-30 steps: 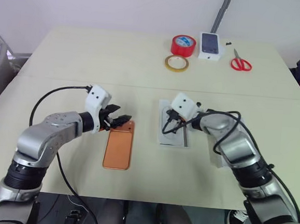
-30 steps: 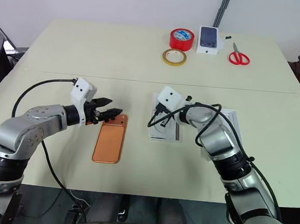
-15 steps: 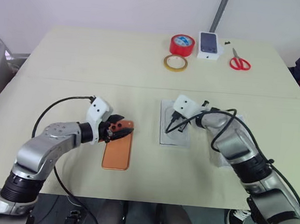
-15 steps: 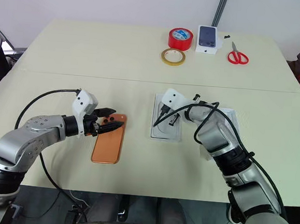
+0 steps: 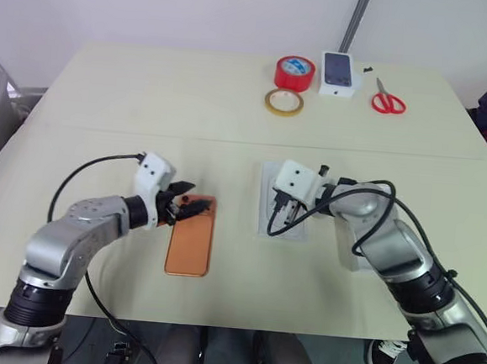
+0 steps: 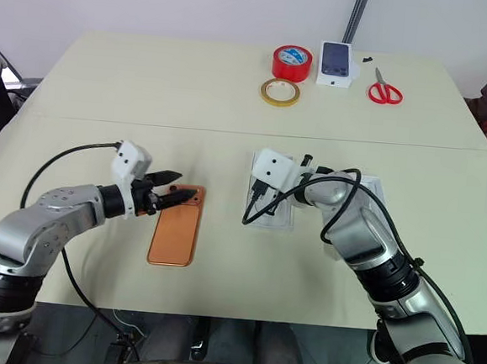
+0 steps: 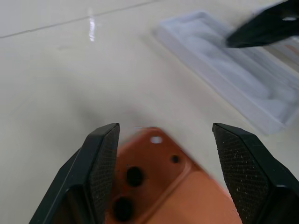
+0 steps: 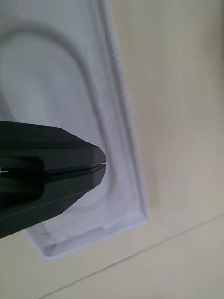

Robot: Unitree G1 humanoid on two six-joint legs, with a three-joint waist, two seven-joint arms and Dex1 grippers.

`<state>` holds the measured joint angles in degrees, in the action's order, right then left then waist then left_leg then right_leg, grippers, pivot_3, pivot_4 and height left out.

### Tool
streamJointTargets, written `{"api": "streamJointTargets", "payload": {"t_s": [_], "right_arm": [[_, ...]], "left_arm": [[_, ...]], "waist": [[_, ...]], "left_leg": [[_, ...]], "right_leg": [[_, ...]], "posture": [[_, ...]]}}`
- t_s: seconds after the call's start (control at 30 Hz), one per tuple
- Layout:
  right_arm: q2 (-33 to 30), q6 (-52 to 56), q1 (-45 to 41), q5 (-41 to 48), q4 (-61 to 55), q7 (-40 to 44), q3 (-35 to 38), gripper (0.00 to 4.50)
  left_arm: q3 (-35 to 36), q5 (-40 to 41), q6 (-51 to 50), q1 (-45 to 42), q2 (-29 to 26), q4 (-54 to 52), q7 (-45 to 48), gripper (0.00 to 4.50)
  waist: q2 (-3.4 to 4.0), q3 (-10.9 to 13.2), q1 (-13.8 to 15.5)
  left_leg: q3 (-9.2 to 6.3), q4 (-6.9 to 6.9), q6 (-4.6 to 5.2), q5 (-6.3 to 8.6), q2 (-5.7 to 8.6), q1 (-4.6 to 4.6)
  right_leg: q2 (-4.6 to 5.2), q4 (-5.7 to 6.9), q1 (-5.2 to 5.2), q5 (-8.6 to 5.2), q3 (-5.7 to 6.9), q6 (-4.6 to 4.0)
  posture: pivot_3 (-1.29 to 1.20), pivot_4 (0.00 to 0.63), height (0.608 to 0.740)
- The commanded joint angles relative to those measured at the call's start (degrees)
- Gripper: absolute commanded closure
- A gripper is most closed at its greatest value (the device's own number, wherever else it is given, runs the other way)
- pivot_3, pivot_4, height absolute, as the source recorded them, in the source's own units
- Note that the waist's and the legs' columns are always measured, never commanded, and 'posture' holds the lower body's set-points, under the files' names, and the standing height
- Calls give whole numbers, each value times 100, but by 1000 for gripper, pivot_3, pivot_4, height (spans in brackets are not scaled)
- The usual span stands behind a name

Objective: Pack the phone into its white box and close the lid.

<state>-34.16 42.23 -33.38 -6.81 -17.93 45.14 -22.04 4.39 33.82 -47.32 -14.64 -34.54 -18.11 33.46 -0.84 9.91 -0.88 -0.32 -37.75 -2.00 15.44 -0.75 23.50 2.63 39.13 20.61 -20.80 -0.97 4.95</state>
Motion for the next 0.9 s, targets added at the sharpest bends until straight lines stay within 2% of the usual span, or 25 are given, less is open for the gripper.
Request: {"api": "streamJointTargets", "payload": {"t_s": [0.03, 0.1, 0.13, 0.2, 0.43, 0.63, 0.73, 0.9], "right_arm": [[240, 120, 18, 359, -437, 86, 153, 4477], [332, 172, 34, 412, -496, 99, 46, 4477], [356, 184, 50, 437, -528, 120, -23, 4500], [387, 149, 97, 463, -597, 200, -226, 4500], [576, 132, -169, 479, -262, 518, -932, 4500], [688, -370, -604, 107, 334, 705, -1569, 4500], [766, -529, -716, -8, 528, 786, -1753, 4500], [903, -754, -818, -234, 820, 916, -1991, 4500]], "left_arm": [[555, 230, -283, -95, 5, 67, -224, 1182], [870, 435, -568, -45, -1, 111, -336, 1182], [1008, 545, -759, -19, -8, 130, -403, 637], [1280, 805, -1158, 119, -89, 72, -438, 31], [2099, 1839, -2752, 484, -143, -297, -796, 31], [2342, 2286, -4062, 496, 352, -418, -1439, 31], [2379, 2337, -4443, 517, 594, -539, -1663, 31], [2197, 2715, -4518, 651, 944, -667, -2033, 31]], "waist": [[0, 0, -5], [0, 0, -9], [0, 0, -9], [0, 0, -11], [0, 0, -15], [-1, -2, -5], [0, -4, -10], [5, -14, -7]], "left_leg": [[0, 0, 0, 0, 0, 0], [0, 0, 0, 0, 0, 0], [0, 0, 0, 0, 0, 0], [0, 0, 0, 0, -1, 0], [-3, 0, 0, 0, -2, 0], [-5, -9, 1, 1, -1, -2], [-5, -9, 0, 0, -1, -3], [-5, -9, -1, 0, 0, -9]], "right_leg": [[0, 0, 0, 0, 0, 0], [0, 0, 1, 0, 0, 0], [0, 1, 0, 0, 0, 0], [0, 1, 0, 0, 0, 0], [1, 2, 2, 0, 1, 0], [2, 4, -1, 0, 3, 0], [2, 4, -2, 0, 3, 0], [3, 3, -8, 0, 3, 0]], "posture": [[0, 150, 740], [0, 150, 740], [0, 150, 740], [0, 150, 740], [0, 150, 740], [0, 150, 740], [0, 150, 740], [0, 150, 740]]}}
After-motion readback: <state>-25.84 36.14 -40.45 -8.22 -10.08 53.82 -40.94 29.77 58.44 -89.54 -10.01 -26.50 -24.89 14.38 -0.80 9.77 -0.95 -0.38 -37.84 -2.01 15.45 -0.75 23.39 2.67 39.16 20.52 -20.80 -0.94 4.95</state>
